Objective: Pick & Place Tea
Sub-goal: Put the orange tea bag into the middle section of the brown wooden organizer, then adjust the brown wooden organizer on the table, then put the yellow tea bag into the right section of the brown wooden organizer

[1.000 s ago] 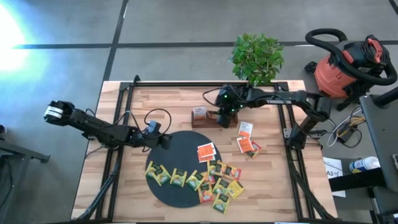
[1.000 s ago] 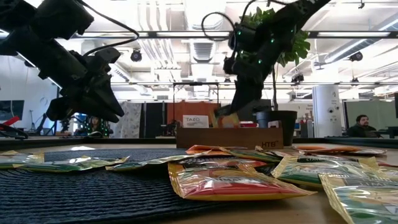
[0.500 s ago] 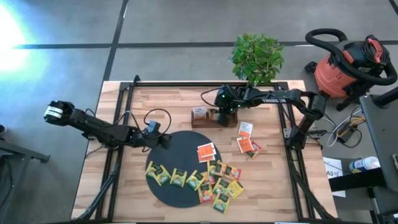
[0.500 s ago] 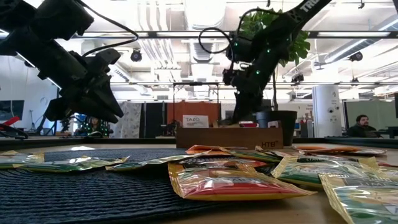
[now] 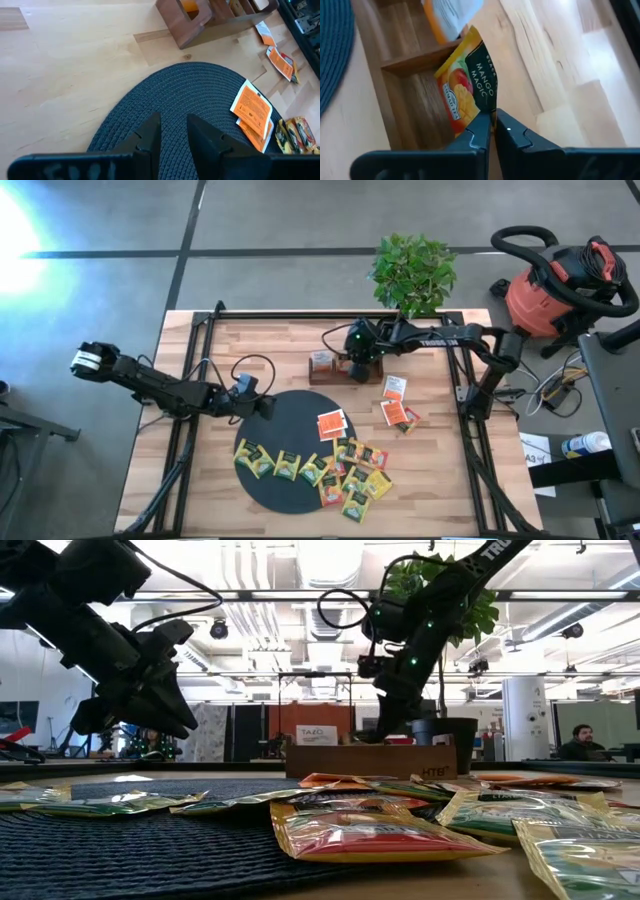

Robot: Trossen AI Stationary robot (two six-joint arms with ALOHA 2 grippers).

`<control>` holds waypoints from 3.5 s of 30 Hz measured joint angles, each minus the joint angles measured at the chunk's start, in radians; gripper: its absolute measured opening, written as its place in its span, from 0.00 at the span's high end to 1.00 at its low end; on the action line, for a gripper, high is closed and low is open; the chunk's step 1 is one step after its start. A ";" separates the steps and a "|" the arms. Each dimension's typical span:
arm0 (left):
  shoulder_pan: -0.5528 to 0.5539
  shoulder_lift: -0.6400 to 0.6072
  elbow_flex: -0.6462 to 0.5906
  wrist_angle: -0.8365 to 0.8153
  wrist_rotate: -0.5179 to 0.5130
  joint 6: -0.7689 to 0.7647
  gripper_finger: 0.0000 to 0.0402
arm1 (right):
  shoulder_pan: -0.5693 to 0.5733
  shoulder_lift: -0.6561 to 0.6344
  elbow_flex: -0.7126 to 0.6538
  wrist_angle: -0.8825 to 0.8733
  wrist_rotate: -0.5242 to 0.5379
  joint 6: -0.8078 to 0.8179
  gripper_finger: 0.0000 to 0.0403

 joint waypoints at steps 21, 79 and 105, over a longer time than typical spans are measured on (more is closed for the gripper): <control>0.000 0.000 0.000 -0.009 0.001 -0.012 0.78 | 0.012 -0.002 0.010 -0.030 -0.001 -0.043 0.74; 0.002 0.000 0.000 -0.014 -0.044 0.065 0.78 | 0.074 -0.282 -0.390 0.149 0.136 0.882 0.73; 0.002 0.000 0.000 -0.014 -0.034 0.086 0.78 | 0.280 -0.637 -0.344 -0.425 -0.225 0.594 0.67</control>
